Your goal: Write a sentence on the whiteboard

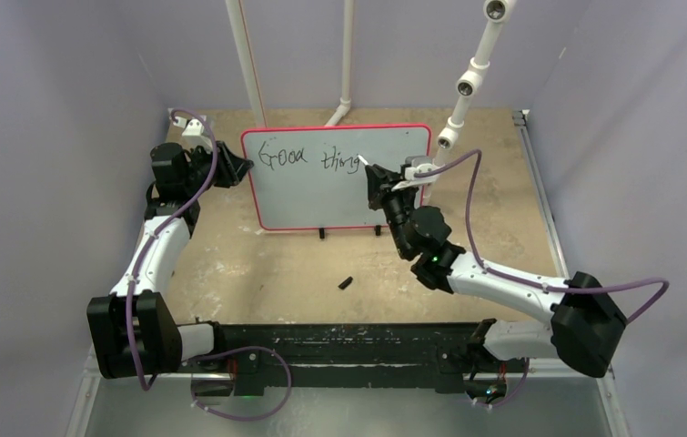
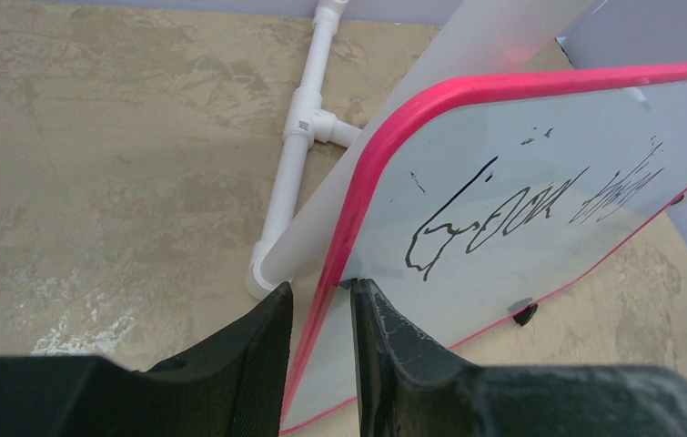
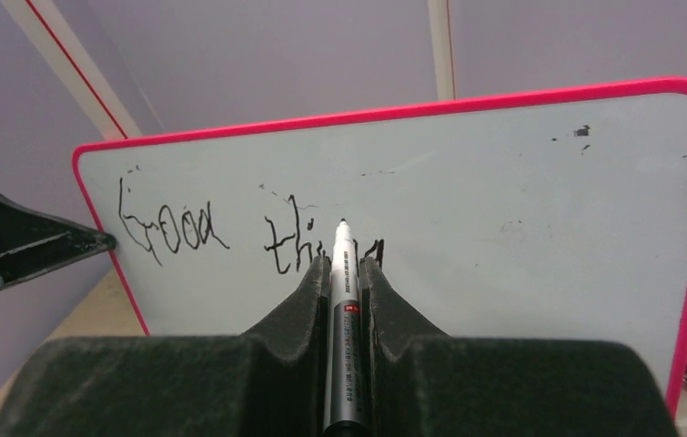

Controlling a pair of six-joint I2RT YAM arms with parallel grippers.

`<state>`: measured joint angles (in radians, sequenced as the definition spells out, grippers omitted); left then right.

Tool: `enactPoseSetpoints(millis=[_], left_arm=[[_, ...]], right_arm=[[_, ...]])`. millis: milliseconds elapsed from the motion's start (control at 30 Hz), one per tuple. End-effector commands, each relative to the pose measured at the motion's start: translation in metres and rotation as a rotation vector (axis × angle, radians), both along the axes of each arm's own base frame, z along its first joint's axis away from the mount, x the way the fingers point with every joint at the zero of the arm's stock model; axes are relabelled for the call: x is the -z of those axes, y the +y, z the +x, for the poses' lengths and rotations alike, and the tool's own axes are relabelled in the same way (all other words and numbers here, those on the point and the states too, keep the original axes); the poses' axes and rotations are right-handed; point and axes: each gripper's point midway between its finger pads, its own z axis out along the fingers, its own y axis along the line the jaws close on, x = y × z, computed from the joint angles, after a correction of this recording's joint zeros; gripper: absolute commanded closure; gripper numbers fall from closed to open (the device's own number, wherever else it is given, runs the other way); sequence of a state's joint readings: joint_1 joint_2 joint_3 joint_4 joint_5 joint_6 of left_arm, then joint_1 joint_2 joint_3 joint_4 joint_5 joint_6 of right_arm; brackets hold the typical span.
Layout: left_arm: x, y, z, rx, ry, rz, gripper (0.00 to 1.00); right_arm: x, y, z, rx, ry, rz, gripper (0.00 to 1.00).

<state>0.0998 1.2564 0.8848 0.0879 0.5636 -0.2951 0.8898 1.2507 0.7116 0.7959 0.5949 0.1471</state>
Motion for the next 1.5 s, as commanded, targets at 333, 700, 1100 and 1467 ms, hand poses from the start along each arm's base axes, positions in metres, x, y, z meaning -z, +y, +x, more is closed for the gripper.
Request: enactPoseSetpoints(millis=[333, 700, 1100, 1467], left_arm=[[-0.010, 0.001, 0.000, 0.001, -0.046, 0.020, 0.71], [-0.008, 0.001, 0.001, 0.001, -0.041, 0.021, 0.71], [-0.009, 0.001, 0.001, 0.002, -0.043, 0.019, 0.71], [-0.010, 0.000, 0.001, 0.005, -0.044, 0.017, 0.71]], right_arm=[[0.007, -0.019, 0.018, 0.110, 0.007, -0.018, 1.00], [0.009, -0.025, 0.028, 0.127, 0.011, -0.019, 1.00], [0.016, -0.017, 0.030, 0.098, 0.025, -0.040, 1.00], [0.027, -0.018, 0.029, 0.102, 0.059, -0.054, 1.00]])
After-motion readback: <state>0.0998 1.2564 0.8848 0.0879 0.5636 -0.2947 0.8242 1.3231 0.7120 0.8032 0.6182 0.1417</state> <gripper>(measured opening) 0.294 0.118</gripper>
